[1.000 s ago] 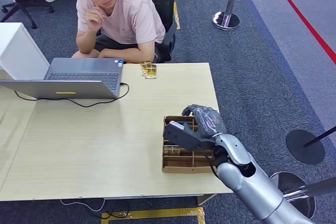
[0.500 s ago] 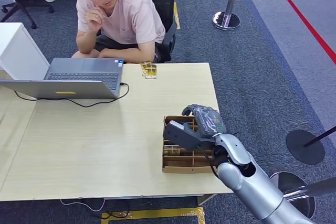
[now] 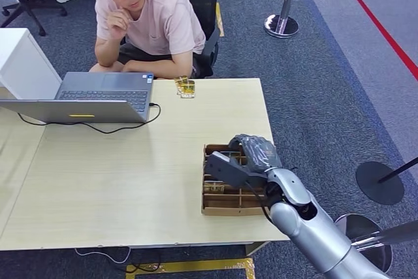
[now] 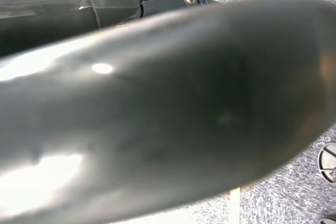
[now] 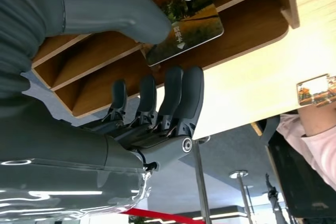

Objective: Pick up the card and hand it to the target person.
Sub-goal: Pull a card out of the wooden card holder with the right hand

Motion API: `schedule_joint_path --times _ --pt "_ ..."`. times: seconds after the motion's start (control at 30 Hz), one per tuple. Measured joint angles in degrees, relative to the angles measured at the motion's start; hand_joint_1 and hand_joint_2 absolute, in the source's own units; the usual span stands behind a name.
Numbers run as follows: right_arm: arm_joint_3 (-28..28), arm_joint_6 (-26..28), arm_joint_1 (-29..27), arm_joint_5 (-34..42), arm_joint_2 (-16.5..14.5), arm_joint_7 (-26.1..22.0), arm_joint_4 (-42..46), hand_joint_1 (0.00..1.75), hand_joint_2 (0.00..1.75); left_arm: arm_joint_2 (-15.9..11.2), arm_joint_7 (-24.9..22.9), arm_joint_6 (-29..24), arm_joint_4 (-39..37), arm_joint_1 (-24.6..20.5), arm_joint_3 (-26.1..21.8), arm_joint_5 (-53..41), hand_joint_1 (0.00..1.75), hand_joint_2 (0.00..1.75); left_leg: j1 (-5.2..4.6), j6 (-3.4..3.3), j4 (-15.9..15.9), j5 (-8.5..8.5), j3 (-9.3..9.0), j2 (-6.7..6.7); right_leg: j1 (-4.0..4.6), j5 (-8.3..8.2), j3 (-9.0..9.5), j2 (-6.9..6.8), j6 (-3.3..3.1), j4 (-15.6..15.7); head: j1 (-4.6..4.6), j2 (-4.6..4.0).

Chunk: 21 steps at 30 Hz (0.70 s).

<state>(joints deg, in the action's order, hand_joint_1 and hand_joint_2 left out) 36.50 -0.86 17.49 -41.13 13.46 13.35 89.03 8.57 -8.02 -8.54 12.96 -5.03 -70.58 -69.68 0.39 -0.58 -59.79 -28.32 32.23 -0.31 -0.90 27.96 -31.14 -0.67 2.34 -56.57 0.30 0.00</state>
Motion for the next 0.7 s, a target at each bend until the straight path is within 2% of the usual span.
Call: schedule_joint_path --times 0.7 --pt "-0.25 0.89 -0.86 -0.73 -0.04 0.26 -2.30 0.95 1.75 0.00 0.43 0.15 0.00 0.01 0.00 -0.34 0.00 0.00 0.00 0.00 0.00 0.00 -0.03 0.00 0.00 0.00 0.01 0.01 0.00 0.00 -0.01 0.00"
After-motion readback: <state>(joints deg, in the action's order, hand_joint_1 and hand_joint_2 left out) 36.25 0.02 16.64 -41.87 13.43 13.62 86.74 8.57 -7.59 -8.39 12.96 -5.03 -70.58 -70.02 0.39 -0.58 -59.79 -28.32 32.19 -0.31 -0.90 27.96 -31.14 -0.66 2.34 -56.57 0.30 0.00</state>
